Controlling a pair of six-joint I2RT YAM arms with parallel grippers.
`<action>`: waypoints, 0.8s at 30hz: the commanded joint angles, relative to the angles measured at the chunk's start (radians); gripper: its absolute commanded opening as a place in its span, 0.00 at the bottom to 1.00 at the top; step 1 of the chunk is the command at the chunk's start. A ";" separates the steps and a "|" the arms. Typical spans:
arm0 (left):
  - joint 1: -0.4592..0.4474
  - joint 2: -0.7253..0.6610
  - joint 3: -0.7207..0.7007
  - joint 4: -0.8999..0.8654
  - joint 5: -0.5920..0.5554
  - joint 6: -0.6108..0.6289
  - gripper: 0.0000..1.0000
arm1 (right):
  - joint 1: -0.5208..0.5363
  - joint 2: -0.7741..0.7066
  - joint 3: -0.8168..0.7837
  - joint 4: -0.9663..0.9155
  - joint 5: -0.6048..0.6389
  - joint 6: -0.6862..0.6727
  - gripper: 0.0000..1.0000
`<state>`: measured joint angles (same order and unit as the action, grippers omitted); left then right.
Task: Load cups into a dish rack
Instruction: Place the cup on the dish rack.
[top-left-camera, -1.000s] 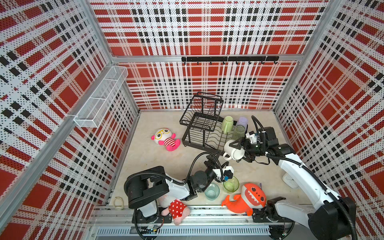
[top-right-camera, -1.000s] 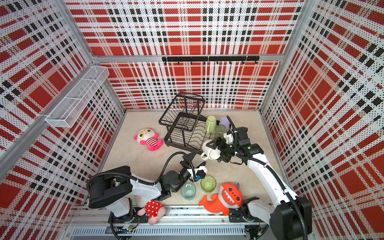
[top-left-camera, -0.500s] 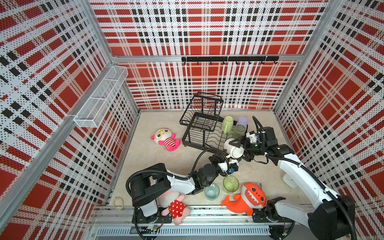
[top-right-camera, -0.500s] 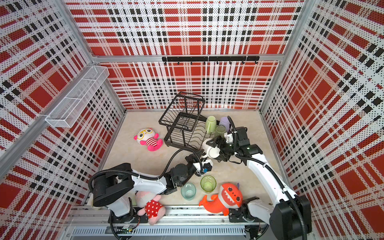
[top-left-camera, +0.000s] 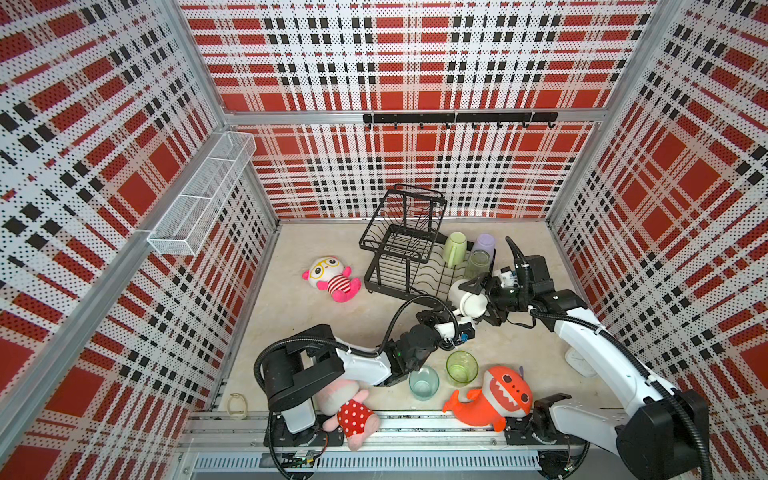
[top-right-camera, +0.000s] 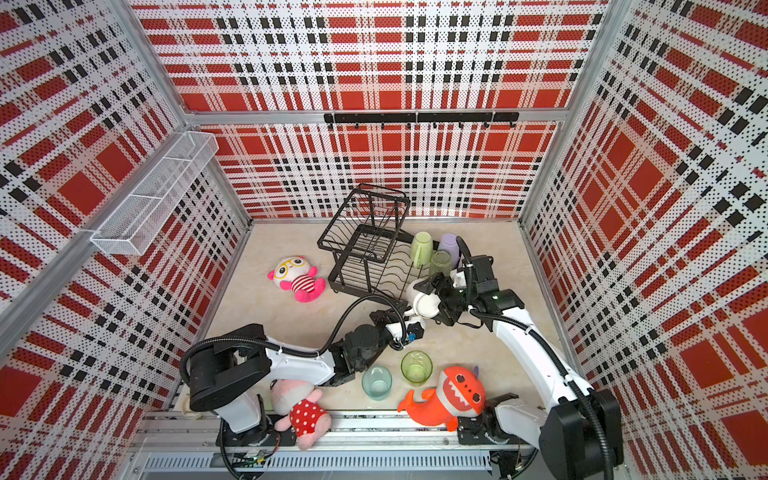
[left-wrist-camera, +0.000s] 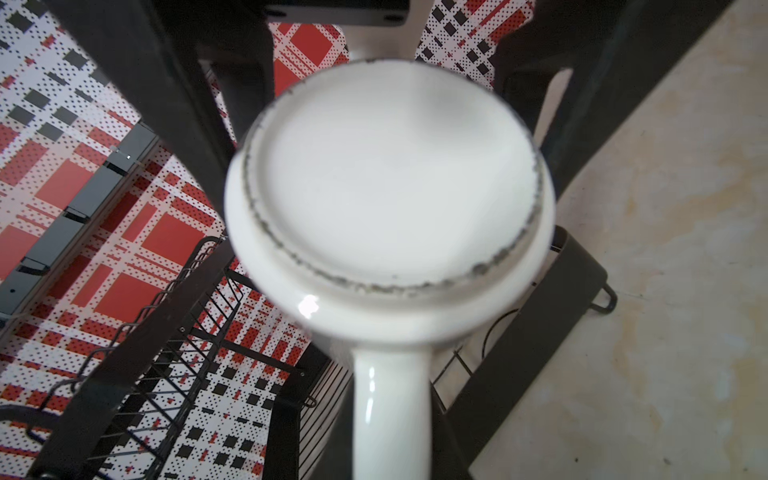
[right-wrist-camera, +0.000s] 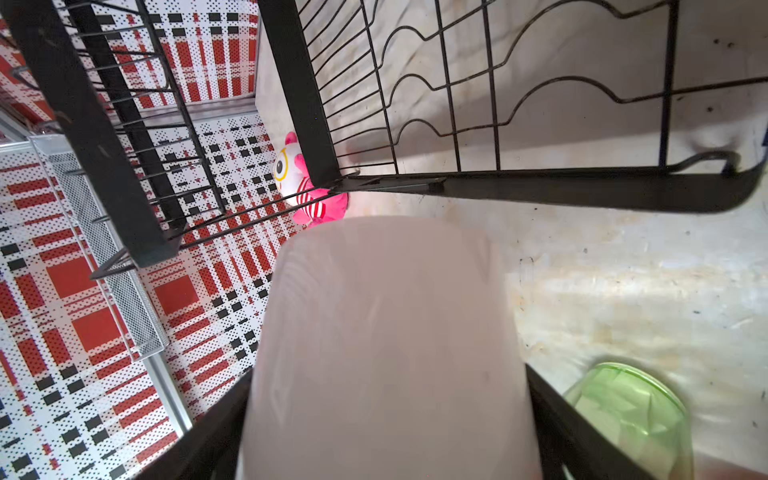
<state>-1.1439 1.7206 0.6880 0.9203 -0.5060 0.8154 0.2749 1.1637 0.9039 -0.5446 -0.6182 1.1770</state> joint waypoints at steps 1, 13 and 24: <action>0.004 -0.003 0.042 -0.046 0.043 -0.070 0.00 | 0.030 -0.018 0.012 0.128 -0.056 0.005 0.76; 0.002 -0.001 0.022 -0.007 0.090 -0.145 0.00 | 0.035 0.013 0.015 0.161 -0.041 0.006 0.85; -0.018 0.072 -0.057 0.304 0.015 -0.118 0.00 | 0.035 0.027 -0.012 0.181 -0.025 0.010 1.00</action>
<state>-1.1442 1.7836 0.6334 1.0866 -0.5205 0.7399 0.2989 1.1934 0.8818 -0.4740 -0.6094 1.1965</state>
